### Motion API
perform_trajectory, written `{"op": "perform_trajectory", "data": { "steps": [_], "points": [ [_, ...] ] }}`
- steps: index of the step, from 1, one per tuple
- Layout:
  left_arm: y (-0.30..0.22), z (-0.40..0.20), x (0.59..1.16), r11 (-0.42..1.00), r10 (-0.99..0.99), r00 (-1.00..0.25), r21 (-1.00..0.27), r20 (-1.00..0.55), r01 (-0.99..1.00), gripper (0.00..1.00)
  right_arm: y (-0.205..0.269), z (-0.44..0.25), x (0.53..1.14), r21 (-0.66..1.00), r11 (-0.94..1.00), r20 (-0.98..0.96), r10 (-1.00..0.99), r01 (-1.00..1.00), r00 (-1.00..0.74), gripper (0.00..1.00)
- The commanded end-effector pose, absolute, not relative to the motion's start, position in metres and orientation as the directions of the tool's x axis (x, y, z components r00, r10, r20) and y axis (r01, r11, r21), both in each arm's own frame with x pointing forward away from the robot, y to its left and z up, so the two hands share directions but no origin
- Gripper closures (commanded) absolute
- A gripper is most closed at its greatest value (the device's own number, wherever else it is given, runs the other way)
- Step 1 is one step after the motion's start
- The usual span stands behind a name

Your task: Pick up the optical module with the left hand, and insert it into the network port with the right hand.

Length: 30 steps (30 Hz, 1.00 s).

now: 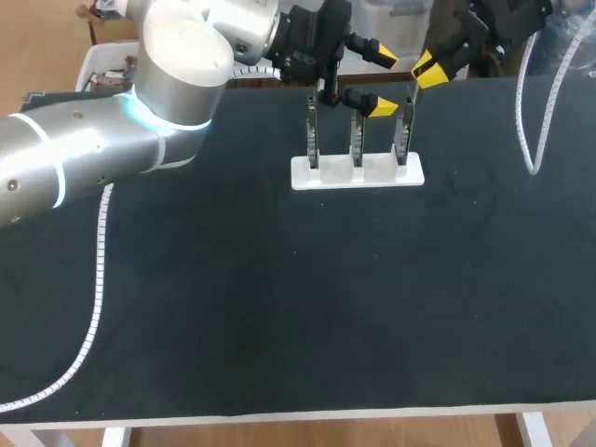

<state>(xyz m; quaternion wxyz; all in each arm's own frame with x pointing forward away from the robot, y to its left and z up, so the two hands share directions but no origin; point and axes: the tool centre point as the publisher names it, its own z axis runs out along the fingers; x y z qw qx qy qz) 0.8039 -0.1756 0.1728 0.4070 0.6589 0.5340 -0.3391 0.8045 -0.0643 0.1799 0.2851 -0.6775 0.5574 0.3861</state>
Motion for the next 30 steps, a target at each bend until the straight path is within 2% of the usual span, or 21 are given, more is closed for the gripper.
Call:
{"op": "perform_trajectory", "data": {
  "steps": [1,30],
  "points": [
    [-0.176,0.174,0.804,-0.098,0.431,0.199,0.174,-0.88,0.98,0.0,-0.064,0.182,0.813,0.049,-0.229,-0.841,-0.535,-0.972,0.083,1.0],
    [-0.176,0.174,0.804,-0.098,0.431,0.199,0.174,-0.88,0.98,0.0,-0.063,0.178,0.83,0.047,-0.227,-0.843,-0.531,-0.973,0.083,1.0]
  ]
}}
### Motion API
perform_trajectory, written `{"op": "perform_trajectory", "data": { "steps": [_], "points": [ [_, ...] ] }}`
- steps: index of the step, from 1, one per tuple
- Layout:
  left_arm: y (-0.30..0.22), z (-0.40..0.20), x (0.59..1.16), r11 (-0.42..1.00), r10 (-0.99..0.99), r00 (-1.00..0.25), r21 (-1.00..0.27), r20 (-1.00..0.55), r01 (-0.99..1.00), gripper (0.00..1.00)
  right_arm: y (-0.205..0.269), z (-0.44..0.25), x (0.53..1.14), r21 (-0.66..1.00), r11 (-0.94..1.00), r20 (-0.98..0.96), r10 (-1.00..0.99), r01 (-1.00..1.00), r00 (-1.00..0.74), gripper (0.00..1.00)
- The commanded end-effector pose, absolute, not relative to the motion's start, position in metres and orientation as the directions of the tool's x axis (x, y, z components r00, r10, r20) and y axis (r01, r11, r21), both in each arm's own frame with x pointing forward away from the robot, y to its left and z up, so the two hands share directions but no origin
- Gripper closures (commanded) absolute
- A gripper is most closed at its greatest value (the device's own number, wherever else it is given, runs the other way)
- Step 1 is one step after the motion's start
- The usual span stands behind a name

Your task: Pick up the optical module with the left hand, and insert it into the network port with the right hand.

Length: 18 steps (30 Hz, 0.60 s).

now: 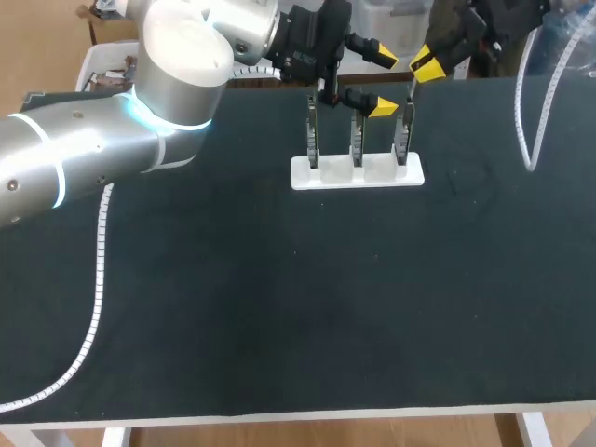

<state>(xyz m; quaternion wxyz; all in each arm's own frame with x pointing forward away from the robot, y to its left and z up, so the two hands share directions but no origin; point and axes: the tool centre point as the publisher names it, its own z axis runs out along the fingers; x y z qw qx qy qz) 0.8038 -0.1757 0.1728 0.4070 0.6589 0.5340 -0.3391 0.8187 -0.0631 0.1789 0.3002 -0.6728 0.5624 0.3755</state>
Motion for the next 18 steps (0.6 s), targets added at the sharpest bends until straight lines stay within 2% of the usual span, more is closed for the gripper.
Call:
{"op": "perform_trajectory", "data": {
  "steps": [1,18],
  "points": [
    [-0.1763,0.1736,0.8038,-0.098,0.431,0.199,0.174,-0.88,0.98,0.0,-0.0624,0.1772,0.8303,0.049,-0.227,-0.843,-0.532,-0.973,0.082,1.0],
    [-0.1763,0.1736,0.8038,-0.098,0.431,0.199,0.174,-0.88,0.98,0.0,-0.0614,0.1726,0.8346,0.065,-0.229,-0.841,-0.537,-0.971,0.07,1.0]
  ]
}}
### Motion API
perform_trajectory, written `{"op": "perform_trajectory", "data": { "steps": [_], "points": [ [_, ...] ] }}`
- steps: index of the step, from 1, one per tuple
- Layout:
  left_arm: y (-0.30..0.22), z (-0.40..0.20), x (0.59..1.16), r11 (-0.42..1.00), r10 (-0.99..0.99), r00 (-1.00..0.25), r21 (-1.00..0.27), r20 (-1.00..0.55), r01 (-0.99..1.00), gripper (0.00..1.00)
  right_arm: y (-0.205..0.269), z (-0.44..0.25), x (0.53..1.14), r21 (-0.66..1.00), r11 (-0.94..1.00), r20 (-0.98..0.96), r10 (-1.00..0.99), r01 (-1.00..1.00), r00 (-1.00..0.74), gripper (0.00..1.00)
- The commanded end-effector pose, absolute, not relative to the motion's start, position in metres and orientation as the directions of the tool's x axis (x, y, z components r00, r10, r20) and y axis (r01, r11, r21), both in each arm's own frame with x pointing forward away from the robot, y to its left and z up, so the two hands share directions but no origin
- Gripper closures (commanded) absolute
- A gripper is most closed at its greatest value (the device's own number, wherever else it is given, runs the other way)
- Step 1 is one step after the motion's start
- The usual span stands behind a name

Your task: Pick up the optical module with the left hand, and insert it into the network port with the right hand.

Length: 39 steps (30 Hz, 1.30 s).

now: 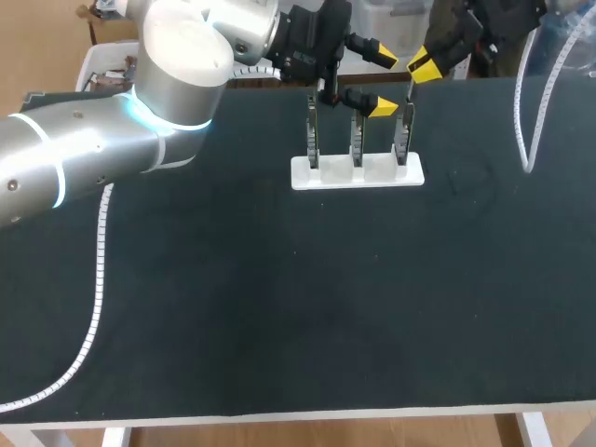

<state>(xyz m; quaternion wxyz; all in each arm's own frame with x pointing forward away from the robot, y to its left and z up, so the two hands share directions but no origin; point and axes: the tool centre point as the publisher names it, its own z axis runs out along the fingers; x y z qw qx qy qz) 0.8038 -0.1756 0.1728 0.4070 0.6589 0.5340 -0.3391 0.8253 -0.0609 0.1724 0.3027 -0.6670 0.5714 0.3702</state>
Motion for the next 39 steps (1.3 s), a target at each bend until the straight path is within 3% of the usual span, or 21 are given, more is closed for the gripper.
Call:
{"op": "perform_trajectory", "data": {
  "steps": [1,39],
  "points": [
    [-0.1763,0.1736,0.8038,-0.098,0.431,0.199,0.174,-0.88,0.98,0.0,-0.0609,0.1719,0.834,0.067,-0.231,-0.841,-0.536,-0.971,0.07,1.0],
    [-0.1763,0.1736,0.8038,-0.098,0.431,0.199,0.174,-0.88,0.98,0.0,-0.0572,0.1727,0.8325,0.067,-0.238,-0.832,-0.549,-0.969,0.078,1.0]
  ]
}}
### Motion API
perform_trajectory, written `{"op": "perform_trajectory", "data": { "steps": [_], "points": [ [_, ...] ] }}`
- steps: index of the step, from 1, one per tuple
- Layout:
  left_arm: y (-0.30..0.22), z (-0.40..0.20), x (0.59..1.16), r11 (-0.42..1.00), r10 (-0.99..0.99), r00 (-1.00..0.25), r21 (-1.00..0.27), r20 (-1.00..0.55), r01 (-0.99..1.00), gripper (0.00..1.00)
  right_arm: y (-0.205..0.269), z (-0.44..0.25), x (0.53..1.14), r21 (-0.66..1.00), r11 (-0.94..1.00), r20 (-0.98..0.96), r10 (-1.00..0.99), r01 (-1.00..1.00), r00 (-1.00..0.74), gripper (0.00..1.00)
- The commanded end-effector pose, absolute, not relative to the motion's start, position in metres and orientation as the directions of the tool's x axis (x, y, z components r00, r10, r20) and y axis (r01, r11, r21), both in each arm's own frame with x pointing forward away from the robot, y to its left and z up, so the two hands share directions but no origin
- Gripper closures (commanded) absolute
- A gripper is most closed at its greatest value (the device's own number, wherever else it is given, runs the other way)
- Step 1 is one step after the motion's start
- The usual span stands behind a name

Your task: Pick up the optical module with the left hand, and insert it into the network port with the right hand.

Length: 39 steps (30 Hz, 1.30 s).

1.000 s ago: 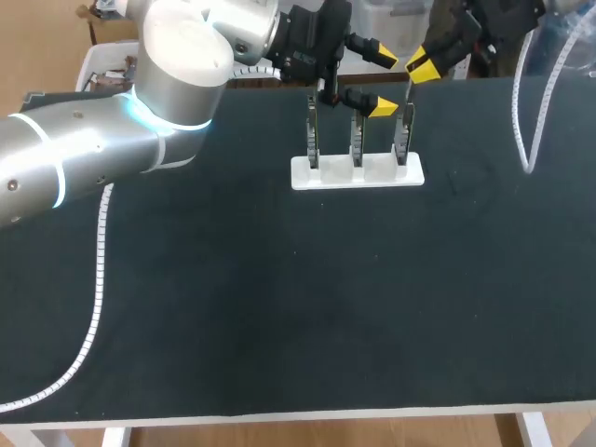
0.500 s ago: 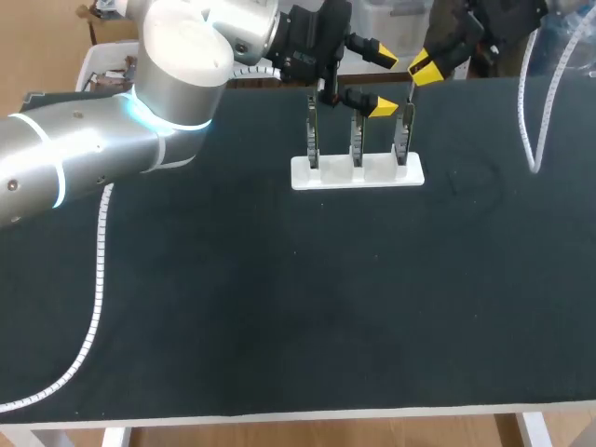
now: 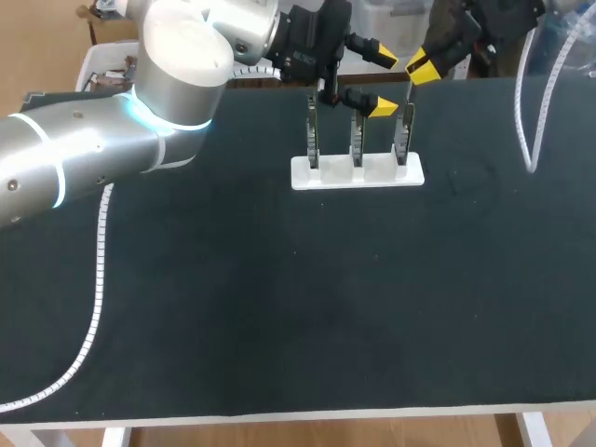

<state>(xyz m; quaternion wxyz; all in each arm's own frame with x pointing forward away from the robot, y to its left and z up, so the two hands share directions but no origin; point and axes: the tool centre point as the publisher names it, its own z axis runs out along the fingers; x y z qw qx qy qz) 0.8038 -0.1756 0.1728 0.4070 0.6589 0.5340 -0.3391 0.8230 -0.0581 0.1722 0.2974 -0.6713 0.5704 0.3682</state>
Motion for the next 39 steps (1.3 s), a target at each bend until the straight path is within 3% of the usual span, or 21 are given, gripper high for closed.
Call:
{"op": "perform_trajectory", "data": {
  "steps": [1,39],
  "points": [
    [-0.1763,0.1736,0.8038,-0.098,0.431,0.199,0.174,-0.88,0.98,0.0,-0.0574,0.1717,0.8332,0.068,-0.238,-0.832,-0.549,-0.969,0.076,1.0],
    [-0.1763,0.1736,0.8038,-0.098,0.431,0.199,0.174,-0.88,0.98,0.0,-0.0623,0.1682,0.8367,0.078,-0.235,-0.834,-0.548,-0.969,0.066,1.0]
  ]
}}
